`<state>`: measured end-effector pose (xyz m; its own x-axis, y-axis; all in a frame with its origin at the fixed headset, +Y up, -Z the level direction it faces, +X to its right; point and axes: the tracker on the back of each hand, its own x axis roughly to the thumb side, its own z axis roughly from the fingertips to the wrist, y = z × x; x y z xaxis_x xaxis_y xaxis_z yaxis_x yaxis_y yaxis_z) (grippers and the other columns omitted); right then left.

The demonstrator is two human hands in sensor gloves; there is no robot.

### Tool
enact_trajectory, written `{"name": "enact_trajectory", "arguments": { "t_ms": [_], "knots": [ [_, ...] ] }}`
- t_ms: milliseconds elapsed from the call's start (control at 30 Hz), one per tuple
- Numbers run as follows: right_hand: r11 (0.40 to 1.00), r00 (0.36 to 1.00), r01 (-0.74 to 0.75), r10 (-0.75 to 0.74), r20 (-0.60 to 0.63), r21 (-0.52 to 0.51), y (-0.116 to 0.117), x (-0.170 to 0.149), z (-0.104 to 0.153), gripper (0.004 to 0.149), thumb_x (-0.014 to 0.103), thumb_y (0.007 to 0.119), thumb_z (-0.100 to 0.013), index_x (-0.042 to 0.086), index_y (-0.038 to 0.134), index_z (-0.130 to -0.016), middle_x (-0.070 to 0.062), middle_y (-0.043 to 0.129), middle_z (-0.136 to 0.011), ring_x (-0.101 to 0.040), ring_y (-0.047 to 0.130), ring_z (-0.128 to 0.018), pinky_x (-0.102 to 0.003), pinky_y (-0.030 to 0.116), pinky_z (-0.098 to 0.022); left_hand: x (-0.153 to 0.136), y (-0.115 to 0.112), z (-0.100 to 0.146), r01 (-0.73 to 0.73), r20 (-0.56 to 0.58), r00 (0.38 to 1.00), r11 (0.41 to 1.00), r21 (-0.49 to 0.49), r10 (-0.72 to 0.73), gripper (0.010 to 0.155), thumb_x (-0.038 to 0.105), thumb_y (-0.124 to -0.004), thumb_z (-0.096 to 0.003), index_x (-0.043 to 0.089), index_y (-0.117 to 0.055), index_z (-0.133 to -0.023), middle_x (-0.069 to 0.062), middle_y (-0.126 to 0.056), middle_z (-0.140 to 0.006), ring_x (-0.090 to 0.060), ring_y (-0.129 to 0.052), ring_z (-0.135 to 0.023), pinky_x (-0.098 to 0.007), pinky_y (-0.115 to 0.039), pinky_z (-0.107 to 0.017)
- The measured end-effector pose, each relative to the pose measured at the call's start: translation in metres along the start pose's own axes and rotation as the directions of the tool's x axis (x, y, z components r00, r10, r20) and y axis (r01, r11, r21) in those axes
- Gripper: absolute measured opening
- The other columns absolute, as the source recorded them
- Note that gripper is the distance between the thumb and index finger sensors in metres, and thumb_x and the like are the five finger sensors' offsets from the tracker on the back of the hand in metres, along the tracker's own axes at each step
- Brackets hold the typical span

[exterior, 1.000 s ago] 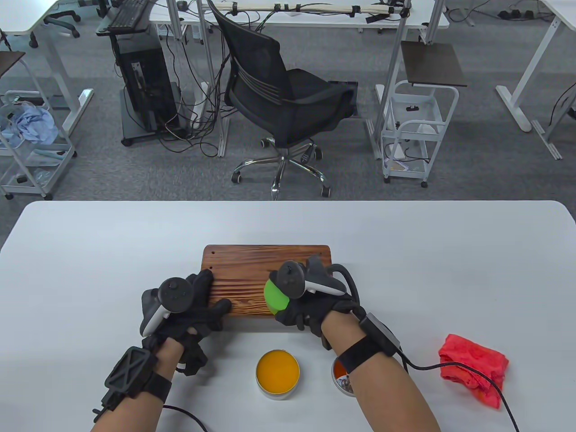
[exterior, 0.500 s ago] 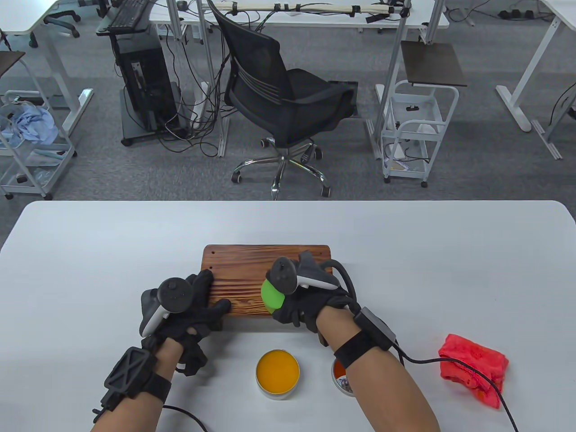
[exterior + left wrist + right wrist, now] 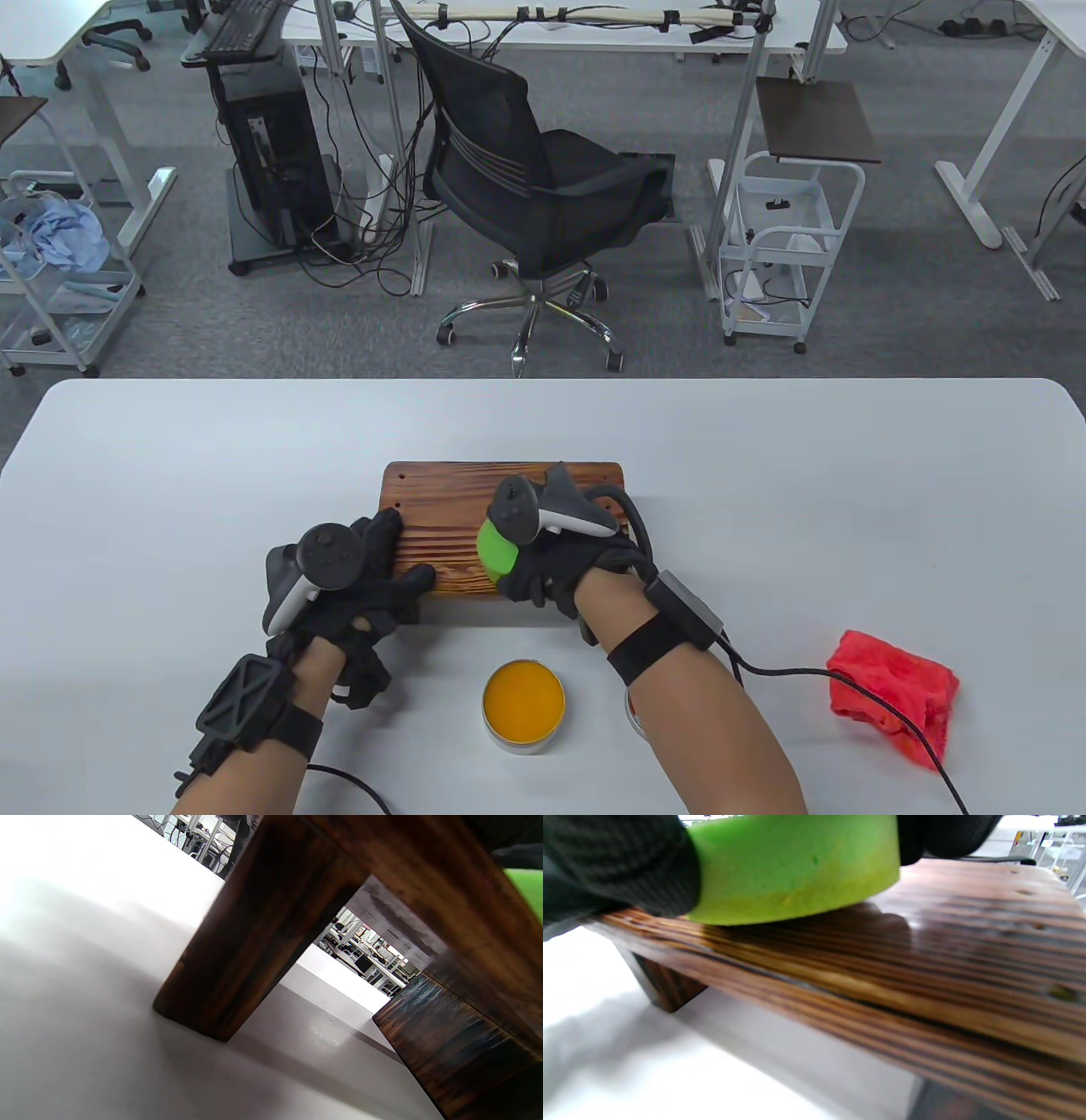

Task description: Dip and apply wood wax on stool

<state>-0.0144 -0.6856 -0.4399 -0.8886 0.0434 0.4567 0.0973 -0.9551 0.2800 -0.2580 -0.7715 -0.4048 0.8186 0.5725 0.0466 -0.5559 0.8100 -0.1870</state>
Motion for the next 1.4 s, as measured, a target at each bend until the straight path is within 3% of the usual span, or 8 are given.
{"name": "enact_trajectory", "arguments": {
  "t_ms": [233,400,600,1200,1400],
  "knots": [
    [0.999,0.998,-0.002,0.000,0.057,0.038,-0.001,0.004,0.006,0.097,0.066,0.090,-0.040,0.030,0.041,-0.117,-0.021,0.037,-0.118,-0.047,0.061,-0.095,-0.069,0.061,-0.069,0.000,0.000,0.000,0.000,0.001,1.000,1.000,-0.001,0.000,0.105,0.077,-0.070,-0.0408,0.029,-0.013,-0.114,-0.023,-0.019,-0.122,-0.058,-0.018,-0.105,-0.087,-0.022,-0.062],
    [1.000,1.000,0.019,-0.019,0.004,0.022,-0.003,0.004,-0.007,0.098,0.066,0.089,-0.041,0.029,0.040,-0.117,-0.022,0.037,-0.117,-0.048,0.060,-0.094,-0.070,0.060,-0.068,0.000,0.000,0.000,-0.001,0.000,1.000,1.000,-0.002,0.001,0.105,0.077,-0.070,-0.0408,0.029,-0.013,-0.114,-0.023,-0.019,-0.122,-0.058,-0.019,-0.105,-0.087,-0.022,-0.062],
    [1.000,0.997,0.016,-0.018,0.078,0.026,0.000,0.016,-0.005,0.098,0.066,0.089,-0.041,0.030,0.039,-0.117,-0.022,0.037,-0.117,-0.048,0.060,-0.095,-0.070,0.060,-0.069,-0.001,0.000,-0.001,-0.002,0.000,1.000,1.000,-0.003,0.002,0.105,0.077,-0.070,-0.0410,0.029,-0.013,-0.114,-0.023,-0.019,-0.122,-0.058,-0.019,-0.105,-0.087,-0.022,-0.062],
    [1.000,0.998,0.022,-0.023,0.055,0.019,-0.008,0.028,-0.031,0.098,0.064,0.090,-0.040,0.031,0.039,-0.117,-0.020,0.035,-0.118,-0.048,0.059,-0.096,-0.071,0.058,-0.070,-0.001,0.000,-0.001,-0.010,0.001,1.000,1.000,-0.005,0.010,0.105,0.077,-0.070,-0.0408,0.029,-0.013,-0.114,-0.023,-0.019,-0.122,-0.058,-0.018,-0.105,-0.087,-0.022,-0.062],
    [0.999,0.995,-0.004,0.001,0.098,0.038,-0.009,0.028,-0.027,0.098,0.065,0.090,-0.040,0.033,0.038,-0.117,-0.018,0.035,-0.119,-0.046,0.059,-0.097,-0.072,0.057,-0.070,-0.001,0.000,-0.001,-0.007,0.001,1.000,1.000,-0.005,0.007,0.105,0.077,-0.070,-0.0408,0.029,-0.013,-0.114,-0.023,-0.019,-0.122,-0.058,-0.018,-0.105,-0.087,-0.022,-0.062]
  ]
}}
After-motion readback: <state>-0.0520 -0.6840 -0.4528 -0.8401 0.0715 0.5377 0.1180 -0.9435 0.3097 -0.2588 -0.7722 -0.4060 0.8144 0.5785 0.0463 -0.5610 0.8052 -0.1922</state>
